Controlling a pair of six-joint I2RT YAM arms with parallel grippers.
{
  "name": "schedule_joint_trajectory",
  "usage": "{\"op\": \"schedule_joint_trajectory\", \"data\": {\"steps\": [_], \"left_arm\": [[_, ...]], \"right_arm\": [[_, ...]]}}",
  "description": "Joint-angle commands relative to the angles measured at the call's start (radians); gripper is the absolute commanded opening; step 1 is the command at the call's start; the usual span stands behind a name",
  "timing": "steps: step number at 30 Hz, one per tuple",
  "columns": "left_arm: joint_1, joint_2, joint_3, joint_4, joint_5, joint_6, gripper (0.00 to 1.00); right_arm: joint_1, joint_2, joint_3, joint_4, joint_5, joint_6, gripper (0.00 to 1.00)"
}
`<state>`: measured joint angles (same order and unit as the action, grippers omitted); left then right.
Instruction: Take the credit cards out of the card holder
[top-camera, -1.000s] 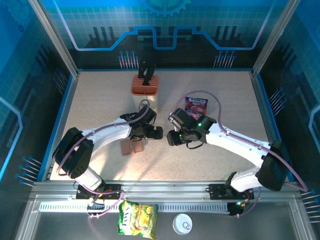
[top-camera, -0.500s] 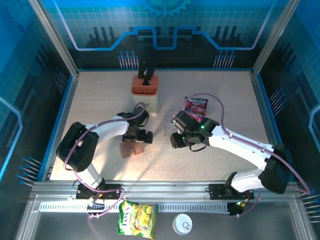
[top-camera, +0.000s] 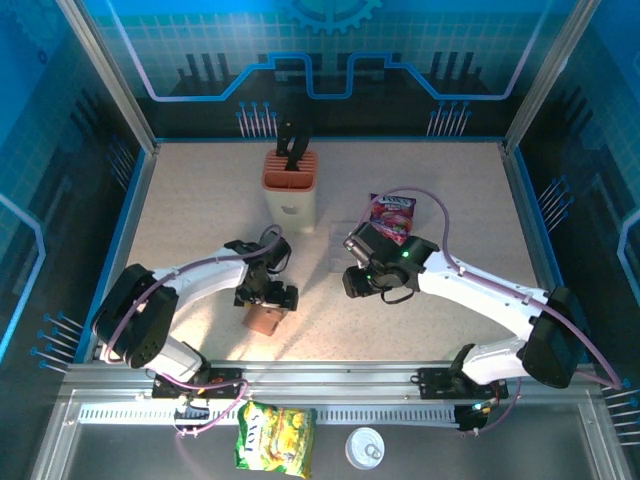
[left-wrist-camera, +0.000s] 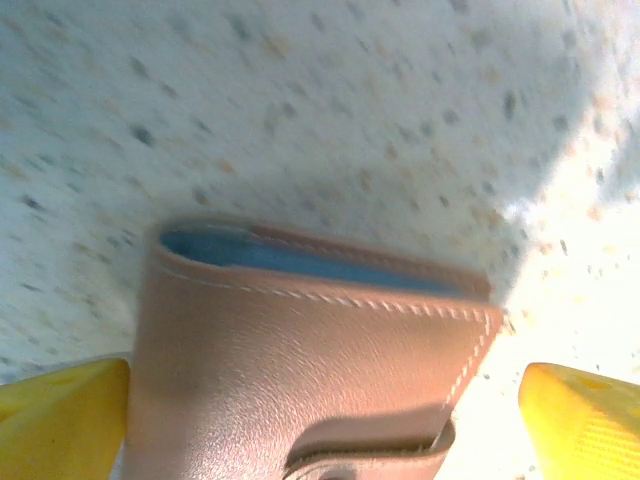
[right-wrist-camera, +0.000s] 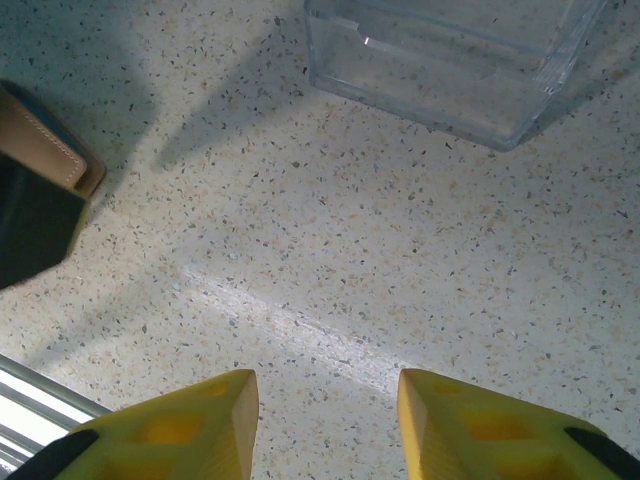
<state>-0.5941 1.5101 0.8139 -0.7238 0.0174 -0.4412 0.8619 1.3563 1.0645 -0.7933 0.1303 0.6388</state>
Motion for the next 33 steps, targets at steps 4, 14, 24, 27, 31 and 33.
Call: {"op": "schedule_joint_trajectory", "data": {"steps": [4,14,24,27,31,33], "left_arm": [[-0.087,0.016,-0.019,-0.046,-0.006,-0.115,0.98],[-0.097,0.021,0.013,-0.033,-0.053,-0.175,0.84],[-0.166,0.018,0.057,0.088,0.001,-0.279,0.77],[-0.205,0.062,0.096,0.129,0.019,-0.32,0.77],[-0.245,0.125,0.152,0.182,0.05,-0.358,0.78],[-0.256,0.154,0.168,0.205,0.069,-0.377,0.78]], "right_arm": [[-0.011,0.027,0.015,-0.006,-0.006,-0.011,0.42],[-0.014,0.031,0.014,-0.006,-0.001,-0.023,0.42],[-0.032,0.019,0.003,0.005,0.006,-0.04,0.42],[-0.047,0.007,-0.015,0.009,0.003,-0.047,0.42],[-0.069,-0.008,-0.036,0.013,-0.004,-0.057,0.43],[-0.076,-0.015,-0.042,0.014,-0.007,-0.06,0.43]]}}
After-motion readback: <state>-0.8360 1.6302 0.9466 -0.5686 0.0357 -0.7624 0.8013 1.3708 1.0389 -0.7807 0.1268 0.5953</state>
